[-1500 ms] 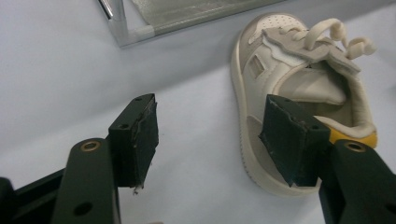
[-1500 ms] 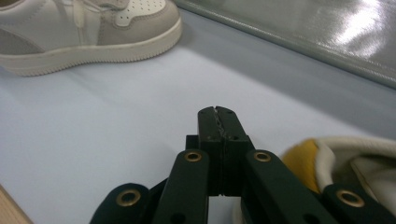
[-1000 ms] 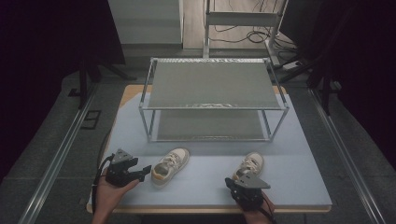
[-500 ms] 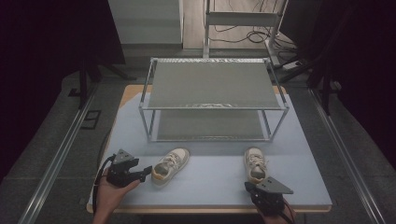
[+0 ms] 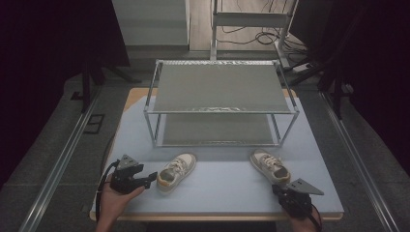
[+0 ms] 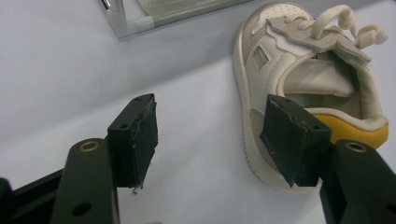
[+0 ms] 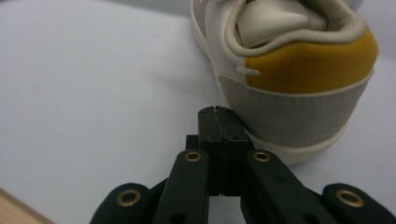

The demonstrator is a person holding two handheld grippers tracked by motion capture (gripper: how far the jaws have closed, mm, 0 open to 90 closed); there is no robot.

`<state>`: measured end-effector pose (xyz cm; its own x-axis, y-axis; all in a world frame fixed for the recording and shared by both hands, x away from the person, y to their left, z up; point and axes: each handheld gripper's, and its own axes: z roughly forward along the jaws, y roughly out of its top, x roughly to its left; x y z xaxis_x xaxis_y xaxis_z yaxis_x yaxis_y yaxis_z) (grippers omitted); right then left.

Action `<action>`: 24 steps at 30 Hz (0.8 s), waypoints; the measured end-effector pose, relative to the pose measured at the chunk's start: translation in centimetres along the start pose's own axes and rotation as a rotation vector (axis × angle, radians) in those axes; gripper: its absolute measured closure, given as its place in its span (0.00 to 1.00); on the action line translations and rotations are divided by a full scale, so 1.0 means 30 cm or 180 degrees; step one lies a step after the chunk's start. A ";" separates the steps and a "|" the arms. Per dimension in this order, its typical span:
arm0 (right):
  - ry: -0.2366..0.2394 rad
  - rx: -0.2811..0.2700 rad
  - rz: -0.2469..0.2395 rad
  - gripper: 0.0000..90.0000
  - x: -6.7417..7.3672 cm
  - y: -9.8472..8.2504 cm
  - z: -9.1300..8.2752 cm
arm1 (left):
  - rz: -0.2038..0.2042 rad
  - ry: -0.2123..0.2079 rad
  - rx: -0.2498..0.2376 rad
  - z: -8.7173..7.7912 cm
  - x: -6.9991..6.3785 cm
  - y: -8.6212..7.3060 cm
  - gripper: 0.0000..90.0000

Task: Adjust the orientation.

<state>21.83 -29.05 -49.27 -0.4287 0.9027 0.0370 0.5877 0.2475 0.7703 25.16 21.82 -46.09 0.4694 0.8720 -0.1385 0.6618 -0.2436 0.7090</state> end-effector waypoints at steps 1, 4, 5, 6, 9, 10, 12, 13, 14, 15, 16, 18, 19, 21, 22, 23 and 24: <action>0.0037 0.0004 0.0030 0.99 -0.006 0.000 -0.001 | 0.0000 -0.0004 -0.0003 0.000 0.000 0.000 0.39; 0.0011 0.0002 0.0006 0.99 -0.006 0.003 -0.005 | 0.0011 -0.0005 -0.0006 0.000 0.001 0.000 0.39; 0.0021 0.0000 0.0014 0.99 -0.008 0.003 -0.007 | 0.0002 -0.0010 -0.0005 0.000 0.000 0.000 0.39; 0.0059 -0.0025 0.0030 0.97 -0.011 0.003 -0.011 | 0.0014 -0.0008 -0.0008 -0.001 0.000 0.001 0.39; 0.0113 -0.0092 0.0010 0.92 -0.006 0.009 -0.021 | 0.0014 0.0000 -0.0018 -0.005 0.000 0.001 0.39; 0.0126 -0.0126 0.0003 0.90 -0.001 0.012 -0.027 | 0.0014 0.0000 -0.0018 -0.005 0.000 0.001 0.39; 0.0130 -0.0162 -0.0007 0.87 0.005 0.017 -0.032 | 0.0015 0.0005 -0.0027 -0.010 0.000 0.003 0.39; 0.0127 -0.0201 -0.0023 0.85 0.010 0.021 -0.037 | 0.0002 0.0003 -0.0037 -0.012 -0.001 0.003 0.39; 0.0196 -0.0268 -0.0044 0.82 0.021 0.030 -0.047 | 0.0013 0.0001 -0.0047 -0.015 -0.002 0.004 0.39; 0.0220 -0.0287 -0.0050 0.80 0.024 0.033 -0.050 | 0.0012 -0.0002 -0.0048 -0.017 -0.003 0.005 0.39; 0.0245 -0.0304 -0.0064 0.78 0.028 0.037 -0.054 | 0.0012 -0.0002 -0.0048 -0.017 -0.003 0.005 0.39; 0.0305 -0.0339 -0.0081 0.74 0.034 0.044 -0.059 | 0.0005 -0.0044 -0.0075 -0.024 -0.006 0.008 0.39; 0.0305 -0.0339 -0.0081 0.74 0.034 0.044 -0.059 | 0.0005 -0.0044 -0.0075 -0.024 -0.006 0.008 0.39; 0.0333 -0.0393 -0.0096 0.65 0.039 0.057 -0.069 | 0.0009 -0.0057 -0.0099 -0.032 -0.012 0.010 0.39; 0.0333 -0.0393 -0.0096 0.65 0.039 0.057 -0.069 | 0.0009 -0.0057 -0.0099 -0.032 -0.012 0.010 0.39; 0.0339 -0.0400 -0.0094 0.62 0.040 0.060 -0.071 | 0.0014 -0.0061 -0.0104 -0.035 -0.014 0.011 0.39; 0.0322 -0.0419 -0.0100 0.58 0.041 0.063 -0.074 | 0.0012 -0.0068 -0.0112 -0.039 -0.016 0.012 0.39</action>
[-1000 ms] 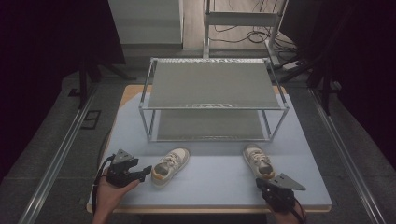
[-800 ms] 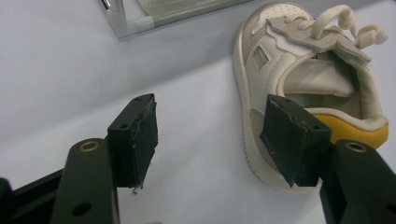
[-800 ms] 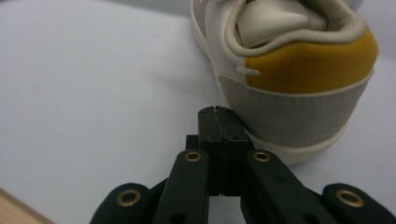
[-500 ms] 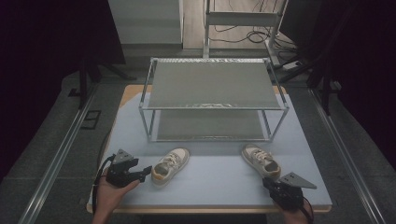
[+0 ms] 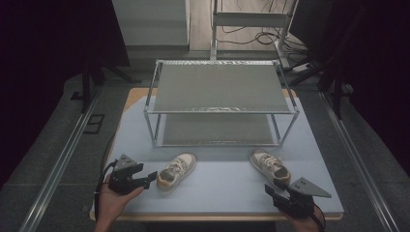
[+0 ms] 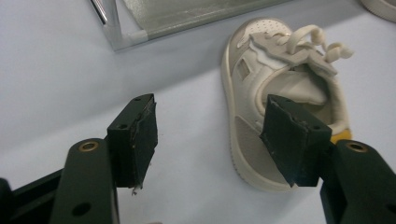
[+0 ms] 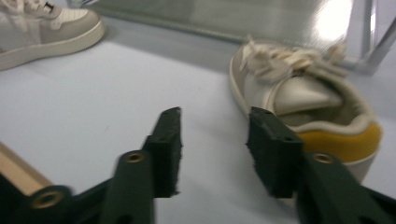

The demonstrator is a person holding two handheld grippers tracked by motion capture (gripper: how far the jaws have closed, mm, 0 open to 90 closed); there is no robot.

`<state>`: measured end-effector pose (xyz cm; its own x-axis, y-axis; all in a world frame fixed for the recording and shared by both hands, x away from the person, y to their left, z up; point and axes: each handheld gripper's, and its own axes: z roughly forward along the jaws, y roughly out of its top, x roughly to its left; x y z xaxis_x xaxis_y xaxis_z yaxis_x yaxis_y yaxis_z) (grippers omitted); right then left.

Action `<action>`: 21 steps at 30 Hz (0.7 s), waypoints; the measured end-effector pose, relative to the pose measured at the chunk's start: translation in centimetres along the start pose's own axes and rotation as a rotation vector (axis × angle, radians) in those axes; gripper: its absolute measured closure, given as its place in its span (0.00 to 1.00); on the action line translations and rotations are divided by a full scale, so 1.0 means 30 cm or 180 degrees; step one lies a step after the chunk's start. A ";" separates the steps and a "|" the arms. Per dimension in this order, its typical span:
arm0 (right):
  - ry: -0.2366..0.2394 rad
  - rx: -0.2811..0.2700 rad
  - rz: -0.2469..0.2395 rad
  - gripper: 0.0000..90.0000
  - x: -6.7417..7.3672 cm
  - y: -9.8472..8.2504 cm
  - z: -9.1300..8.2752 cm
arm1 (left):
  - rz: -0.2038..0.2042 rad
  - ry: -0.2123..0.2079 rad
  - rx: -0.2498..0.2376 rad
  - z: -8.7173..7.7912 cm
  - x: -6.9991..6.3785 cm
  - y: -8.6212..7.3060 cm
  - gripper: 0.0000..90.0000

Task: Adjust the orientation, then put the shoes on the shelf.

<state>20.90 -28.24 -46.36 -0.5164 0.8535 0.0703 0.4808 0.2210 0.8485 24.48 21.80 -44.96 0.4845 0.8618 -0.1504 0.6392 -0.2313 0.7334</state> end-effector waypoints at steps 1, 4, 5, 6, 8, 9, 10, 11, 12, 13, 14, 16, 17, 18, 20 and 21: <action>-0.0025 -0.0027 -0.0003 0.54 0.001 0.006 -0.003 | 0.0005 -0.0006 -0.0005 -0.004 -0.003 0.001 0.39; -0.0052 -0.0068 0.0013 0.43 -0.007 0.031 -0.015 | 0.0038 -0.0043 -0.0032 -0.022 -0.018 0.008 0.38; -0.0052 -0.0068 0.0013 0.43 -0.007 0.031 -0.015 | 0.0038 -0.0043 -0.0032 -0.022 -0.018 0.008 0.38; -0.0069 -0.0093 0.0017 0.39 -0.018 0.047 -0.025 | 0.0053 -0.0061 -0.0066 -0.033 -0.026 0.016 0.38; -0.0075 -0.0102 0.0021 0.38 -0.021 0.051 -0.028 | 0.0069 -0.0079 -0.0074 -0.039 -0.032 0.022 0.37; -0.0086 -0.0110 0.0017 0.36 -0.032 0.061 -0.034 | 0.0099 -0.0101 -0.0077 -0.045 -0.041 0.030 0.36; -0.0092 -0.0110 0.0020 0.35 -0.038 0.066 -0.037 | 0.0114 -0.0109 -0.0074 -0.048 -0.047 0.034 0.36; -0.0093 -0.0103 0.0019 0.33 -0.044 0.070 -0.040 | 0.0137 -0.0104 -0.0066 -0.049 -0.051 0.040 0.36; -0.0093 -0.0103 0.0019 0.33 -0.044 0.070 -0.040 | 0.0137 -0.0104 -0.0066 -0.049 -0.051 0.040 0.35; -0.0100 -0.0083 0.0016 0.32 -0.050 0.074 -0.041 | 0.0158 -0.0098 -0.0052 -0.049 -0.055 0.045 0.35; -0.0102 -0.0061 0.0023 0.31 -0.056 0.079 -0.042 | 0.0178 -0.0107 -0.0033 -0.048 -0.059 0.051 0.35; -0.0113 -0.0025 0.0050 0.29 -0.068 0.088 -0.043 | 0.0204 -0.0125 -0.0015 -0.046 -0.066 0.060 0.34; -0.0112 0.0038 0.0044 0.28 -0.075 0.094 -0.039 | 0.0221 -0.0159 -0.0004 -0.043 -0.071 0.070 0.34; -0.0124 0.0065 0.0033 0.28 -0.077 0.095 -0.036 | 0.0221 -0.0159 -0.0004 -0.043 -0.071 0.070 0.33; -0.0149 0.0119 0.0006 0.26 -0.081 0.101 -0.029 | 0.0232 -0.0198 0.0085 -0.026 -0.077 0.082 0.32; -0.0149 0.0119 0.0006 0.26 -0.081 0.101 -0.029 | 0.0232 -0.0198 0.0085 -0.026 -0.077 0.082 0.32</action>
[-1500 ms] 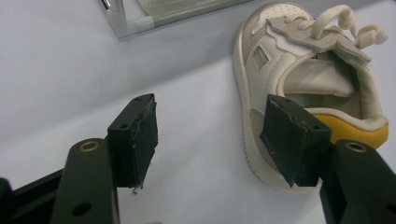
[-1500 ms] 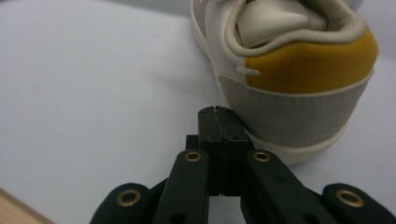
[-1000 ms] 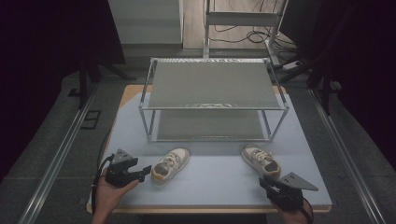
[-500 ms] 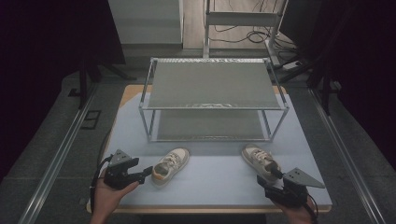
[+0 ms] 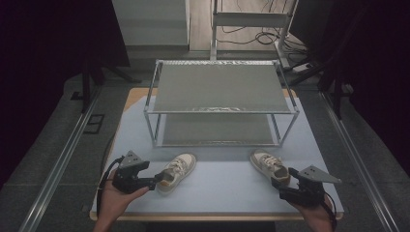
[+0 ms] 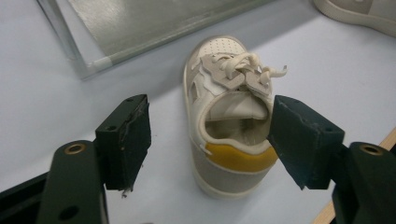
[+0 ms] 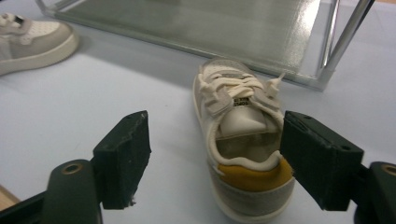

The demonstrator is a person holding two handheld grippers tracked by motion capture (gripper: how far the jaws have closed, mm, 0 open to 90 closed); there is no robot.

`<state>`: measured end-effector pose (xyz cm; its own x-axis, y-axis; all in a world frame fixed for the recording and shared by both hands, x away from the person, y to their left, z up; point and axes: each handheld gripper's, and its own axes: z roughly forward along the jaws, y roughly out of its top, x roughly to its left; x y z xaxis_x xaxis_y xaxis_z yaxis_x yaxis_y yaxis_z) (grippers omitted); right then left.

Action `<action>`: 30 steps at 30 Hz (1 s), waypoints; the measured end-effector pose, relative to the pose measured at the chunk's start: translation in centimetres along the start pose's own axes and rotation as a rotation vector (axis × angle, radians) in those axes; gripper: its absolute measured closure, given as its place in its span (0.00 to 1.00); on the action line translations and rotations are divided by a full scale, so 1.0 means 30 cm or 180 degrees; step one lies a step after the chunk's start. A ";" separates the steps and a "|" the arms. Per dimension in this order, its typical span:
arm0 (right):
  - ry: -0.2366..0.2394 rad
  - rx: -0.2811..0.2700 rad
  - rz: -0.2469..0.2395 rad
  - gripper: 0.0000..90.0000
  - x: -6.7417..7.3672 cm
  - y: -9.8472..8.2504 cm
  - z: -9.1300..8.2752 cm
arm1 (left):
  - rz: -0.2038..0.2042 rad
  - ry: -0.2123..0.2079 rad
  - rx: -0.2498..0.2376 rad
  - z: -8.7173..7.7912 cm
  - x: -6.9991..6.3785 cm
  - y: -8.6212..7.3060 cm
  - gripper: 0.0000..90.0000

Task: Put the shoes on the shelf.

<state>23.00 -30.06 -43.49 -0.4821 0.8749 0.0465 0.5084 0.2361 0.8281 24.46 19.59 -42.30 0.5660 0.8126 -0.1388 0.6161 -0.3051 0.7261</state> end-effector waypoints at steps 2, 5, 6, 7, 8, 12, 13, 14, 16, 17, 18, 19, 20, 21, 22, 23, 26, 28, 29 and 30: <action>-0.0025 0.0029 -0.0017 0.25 -0.003 0.012 0.002 | 0.0030 -0.0041 0.0072 0.012 -0.007 0.011 0.31; -0.0058 0.0092 -0.0054 0.21 -0.007 0.036 0.003 | 0.0053 -0.0105 0.0138 0.029 -0.018 0.029 0.29; -0.0058 0.0092 -0.0054 0.21 -0.007 0.036 0.003 | 0.0048 -0.0117 0.0163 0.036 -0.021 0.036 0.29; -0.0066 0.0106 -0.0064 0.20 -0.008 0.041 0.004 | 0.0042 -0.0134 0.0188 0.044 -0.025 0.042 0.28; -0.0077 0.0133 -0.0069 0.19 -0.010 0.046 0.006 | 0.0059 -0.0148 0.0239 0.053 -0.028 0.049 0.27; -0.0118 0.0287 -0.0068 0.16 -0.030 0.059 0.025 | 0.0083 -0.0167 0.0420 0.097 -0.041 0.071 0.22; -0.0118 0.0287 -0.0068 0.16 -0.030 0.059 0.025 | 0.0083 -0.0167 0.0420 0.097 -0.041 0.071 0.21; -0.0123 0.0298 -0.0054 0.16 -0.033 0.059 0.029 | 0.0077 -0.0156 0.0466 0.110 -0.043 0.074 0.21; -0.0107 0.0347 -0.0020 0.15 -0.043 0.058 0.042 | 0.0070 -0.0137 0.0552 0.132 -0.044 0.077 0.19; -0.0108 0.0374 -0.0017 0.15 -0.048 0.057 0.048 | 0.0070 -0.0117 0.0582 0.141 -0.043 0.078 0.18; -0.0118 0.0385 -0.0013 0.15 -0.052 0.056 0.053 | 0.0066 -0.0073 0.0628 0.154 -0.041 0.080 0.17; -0.0118 0.0410 0.0002 0.15 -0.057 0.055 0.061 | 0.0058 -0.0054 0.0658 0.164 -0.040 0.080 0.17; -0.0111 0.0436 0.0022 0.15 -0.061 0.055 0.068 | 0.0058 -0.0058 0.0680 0.171 -0.038 0.081 0.16; -0.0111 0.0467 0.0039 0.15 -0.067 0.053 0.080 | 0.0053 -0.0066 0.0714 0.180 -0.037 0.082 0.16; -0.0108 0.0486 0.0044 0.14 -0.068 0.052 0.087 | 0.0075 -0.0079 0.0826 0.201 -0.039 0.083 0.16; -0.0097 0.0519 0.0048 0.14 -0.069 0.052 0.096 | 0.0091 -0.0083 0.0871 0.209 -0.038 0.083 0.15; -0.0115 0.0588 0.0040 0.14 -0.074 0.050 0.120 | 0.0073 -0.0086 0.0956 0.229 -0.033 0.083 0.14; -0.0119 0.0642 0.0050 0.13 -0.080 0.048 0.134 | 0.0070 -0.0102 0.1028 0.245 -0.028 0.083 0.13; -0.0119 0.0642 0.0050 0.13 -0.080 0.048 0.134 | 0.0070 -0.0102 0.1028 0.245 -0.028 0.083 0.13; -0.0123 0.0700 0.0051 0.13 -0.089 0.046 0.155 | 0.0068 -0.0110 0.1068 0.253 -0.028 0.084 0.13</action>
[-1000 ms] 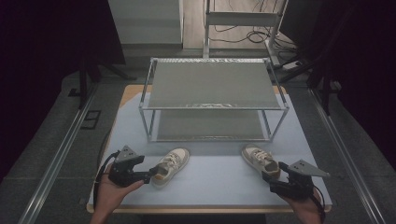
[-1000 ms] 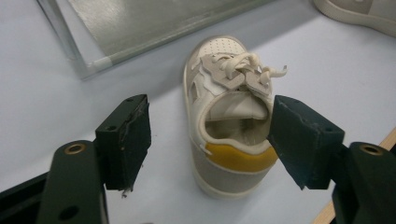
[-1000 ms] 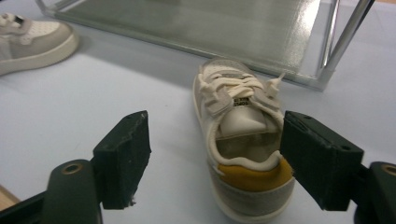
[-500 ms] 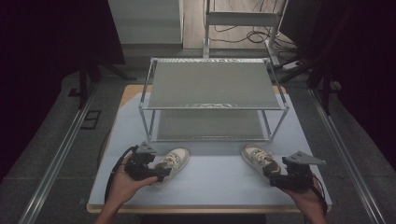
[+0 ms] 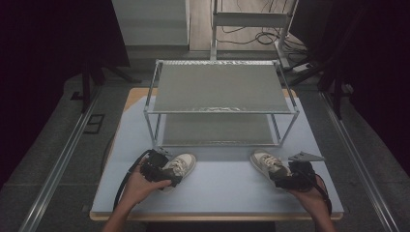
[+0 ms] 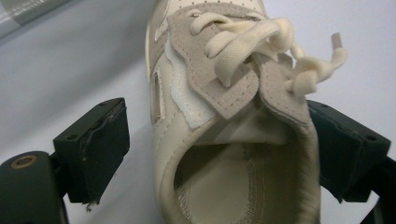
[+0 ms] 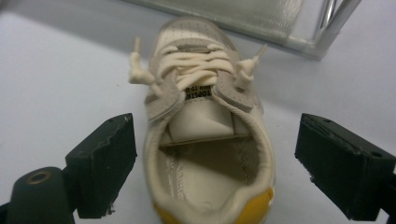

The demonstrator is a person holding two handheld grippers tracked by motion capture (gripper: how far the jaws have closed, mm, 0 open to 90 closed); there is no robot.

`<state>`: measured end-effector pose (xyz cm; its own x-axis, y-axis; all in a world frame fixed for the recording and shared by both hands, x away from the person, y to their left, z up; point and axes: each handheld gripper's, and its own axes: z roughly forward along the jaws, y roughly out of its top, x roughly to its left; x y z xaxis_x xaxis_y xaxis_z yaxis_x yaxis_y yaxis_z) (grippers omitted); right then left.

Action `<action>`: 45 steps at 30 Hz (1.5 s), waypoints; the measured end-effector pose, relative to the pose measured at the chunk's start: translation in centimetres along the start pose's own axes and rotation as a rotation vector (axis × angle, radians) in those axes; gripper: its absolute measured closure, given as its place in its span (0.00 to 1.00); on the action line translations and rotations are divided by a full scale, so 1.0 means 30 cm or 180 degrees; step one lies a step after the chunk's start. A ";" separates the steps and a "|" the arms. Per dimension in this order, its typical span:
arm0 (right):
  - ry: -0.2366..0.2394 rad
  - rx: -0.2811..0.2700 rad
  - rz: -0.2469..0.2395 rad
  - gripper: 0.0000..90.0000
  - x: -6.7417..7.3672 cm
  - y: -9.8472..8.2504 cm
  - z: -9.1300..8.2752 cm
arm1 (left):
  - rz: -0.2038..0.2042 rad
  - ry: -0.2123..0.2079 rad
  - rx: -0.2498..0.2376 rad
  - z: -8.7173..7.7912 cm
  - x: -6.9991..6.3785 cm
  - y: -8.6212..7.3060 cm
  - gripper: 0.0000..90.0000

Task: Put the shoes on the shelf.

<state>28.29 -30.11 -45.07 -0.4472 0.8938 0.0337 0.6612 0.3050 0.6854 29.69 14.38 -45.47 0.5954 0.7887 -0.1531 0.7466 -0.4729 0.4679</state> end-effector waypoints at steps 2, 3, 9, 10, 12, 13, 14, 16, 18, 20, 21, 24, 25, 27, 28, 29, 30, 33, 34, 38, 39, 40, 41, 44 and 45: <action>0.0012 0.0054 0.0001 0.13 -0.005 0.003 0.018 | 0.0001 -0.0016 0.0041 0.007 0.002 0.003 0.12; 0.0012 0.0054 0.0001 0.13 -0.005 0.003 0.018 | 0.0001 -0.0016 0.0041 0.007 0.002 0.003 0.12; 0.0040 0.0249 -0.0027 0.14 -0.010 0.011 0.077 | 0.0025 -0.0022 0.0243 0.046 0.002 0.012 0.11; 0.0044 0.0265 -0.0031 0.14 -0.009 0.011 0.082 | 0.0025 -0.0022 0.0243 0.046 0.002 0.012 0.11; 0.0043 0.0300 -0.0054 0.15 -0.007 0.012 0.097 | 0.0030 -0.0012 0.0329 0.071 0.007 0.011 0.12; 0.0038 0.0316 -0.0063 0.16 -0.006 0.012 0.101 | 0.0030 -0.0012 0.0329 0.071 0.007 0.011 0.11; 0.0038 0.0316 -0.0063 0.16 -0.006 0.012 0.101 | 0.0029 -0.0005 0.0316 0.071 0.006 0.011 0.11; 0.0036 0.0365 -0.0057 0.18 -0.005 0.010 0.120 | 0.0027 -0.0006 0.0307 0.070 0.007 0.011 0.12; 0.0100 0.0383 -0.0040 0.21 -0.005 0.008 0.130 | 0.0025 -0.0014 0.0287 0.069 0.005 0.010 0.15; 0.0134 0.0395 -0.0042 0.25 -0.002 0.007 0.138 | 0.0048 -0.0061 0.0233 0.063 0.000 0.007 0.22; 0.0136 0.0388 -0.0052 0.26 0.000 0.007 0.137 | 0.0058 -0.0048 0.0230 0.062 -0.001 0.007 0.23; 0.0140 0.0386 -0.0076 0.27 0.001 0.007 0.136 | 0.0045 -0.0042 0.0212 0.060 0.000 0.006 0.24; 0.0151 0.0388 -0.0084 0.28 -0.001 0.007 0.136 | 0.0046 -0.0038 0.0203 0.058 0.000 0.005 0.25; 0.0156 0.0398 -0.0097 0.28 -0.002 0.008 0.134 | 0.0069 -0.0021 0.0186 0.055 -0.003 0.003 0.27; 0.0150 0.0400 -0.0105 0.28 -0.002 0.008 0.134 | 0.0105 -0.0007 0.0177 0.052 -0.004 0.002 0.27; 0.0141 0.0411 -0.0121 0.29 -0.001 0.009 0.134 | 0.0113 -0.0006 0.0140 0.049 -0.002 -0.001 0.29; 0.0140 0.0412 -0.0121 0.29 -0.001 0.010 0.133 | 0.0103 -0.0022 0.0130 0.049 0.000 -0.002 0.29; 0.0144 0.0416 -0.0124 0.29 -0.002 0.010 0.133 | 0.0118 -0.0051 0.0124 0.047 0.004 -0.003 0.29; 0.0149 0.0415 -0.0123 0.29 -0.002 0.010 0.132 | 0.0137 -0.0052 0.0123 0.046 0.005 -0.003 0.29; 0.0181 0.0404 -0.0108 0.29 -0.002 0.009 0.130 | 0.0113 -0.0022 0.0017 0.035 0.013 -0.005 0.30; 0.0233 0.0376 -0.0081 0.30 -0.002 0.009 0.126 | 0.0095 -0.0056 -0.0033 0.024 0.018 -0.005 0.30; 0.0236 0.0363 -0.0082 0.30 -0.001 0.010 0.124 | 0.0098 -0.0068 -0.0063 0.019 0.020 -0.004 0.30; 0.0232 0.0354 -0.0083 0.30 0.001 0.012 0.121 | 0.0091 -0.0075 -0.0087 0.015 0.021 -0.003 0.30; 0.0245 0.0318 -0.0076 0.30 0.003 0.017 0.115 | 0.0085 -0.0070 -0.0139 0.007 0.020 0.001 0.30; 0.0267 0.0280 -0.0051 0.30 0.006 0.026 0.106 | 0.0083 -0.0063 -0.0184 0.000 0.017 0.006 0.30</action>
<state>30.65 -28.67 -46.85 -0.5046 0.8590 0.0864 0.7022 0.3501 0.6199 30.14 14.69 -45.46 0.6206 0.7682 -0.1572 0.7128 -0.4692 0.5213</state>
